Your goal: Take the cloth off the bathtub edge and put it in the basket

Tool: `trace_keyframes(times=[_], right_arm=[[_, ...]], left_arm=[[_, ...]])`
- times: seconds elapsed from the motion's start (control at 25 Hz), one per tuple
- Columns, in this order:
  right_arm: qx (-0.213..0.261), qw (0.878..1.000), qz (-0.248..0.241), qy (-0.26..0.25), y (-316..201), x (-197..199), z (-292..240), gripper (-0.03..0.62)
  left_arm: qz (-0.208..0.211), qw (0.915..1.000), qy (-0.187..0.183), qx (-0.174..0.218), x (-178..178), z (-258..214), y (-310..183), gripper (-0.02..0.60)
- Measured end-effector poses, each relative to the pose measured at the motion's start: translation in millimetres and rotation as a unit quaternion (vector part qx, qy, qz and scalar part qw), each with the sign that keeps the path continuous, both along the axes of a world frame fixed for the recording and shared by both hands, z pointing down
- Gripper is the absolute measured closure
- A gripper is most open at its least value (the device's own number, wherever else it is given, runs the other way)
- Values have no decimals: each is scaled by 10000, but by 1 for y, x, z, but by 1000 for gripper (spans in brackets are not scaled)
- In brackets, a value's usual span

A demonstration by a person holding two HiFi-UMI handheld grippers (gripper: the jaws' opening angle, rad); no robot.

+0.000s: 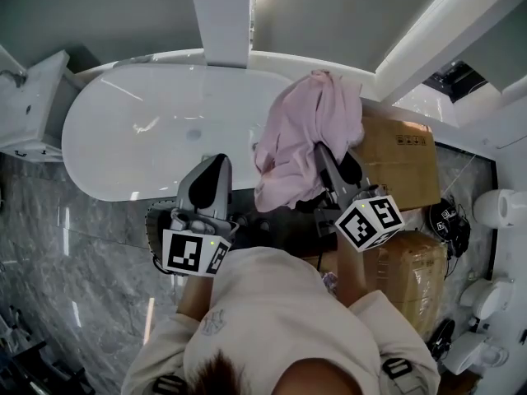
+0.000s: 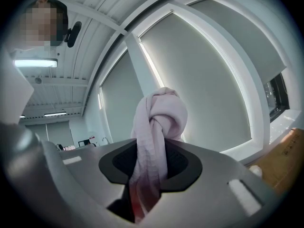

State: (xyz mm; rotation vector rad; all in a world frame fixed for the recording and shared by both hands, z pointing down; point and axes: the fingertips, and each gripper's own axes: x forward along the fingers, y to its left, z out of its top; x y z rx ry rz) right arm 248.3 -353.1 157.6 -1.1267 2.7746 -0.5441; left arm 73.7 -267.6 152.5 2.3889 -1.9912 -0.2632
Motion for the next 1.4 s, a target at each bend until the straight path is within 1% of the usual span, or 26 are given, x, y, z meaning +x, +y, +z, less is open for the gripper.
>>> trace_keyframes(times=[0.24,0.44,0.64,0.76,1.04,1.24,1.4], right_arm=[[-2,9998,-176,27,8,3,4,479],[-17,9994,-347,74,10,3,6,479],[-118,9985,-534,53,18,-8,10,479],[-92,9983,-576,21,25,-16,9,479],[-81,9971,-755,61,44,-39,7,479],[-18,9972,-745,85,67,-56,0,478],[44,9972,-750,58,92,-74,-7,478]], left_arm=[[-229,9996,112,-89,2,13,13,532],[-399,9991,121,-122,5,18,17,532],[-591,9980,97,-198,-3,22,29,532],[-651,9977,87,-186,-12,23,38,532],[-953,9952,88,-223,-40,27,70,533],[-1084,9938,62,-236,-67,26,102,532],[-1222,9922,25,-251,-92,27,136,532]])
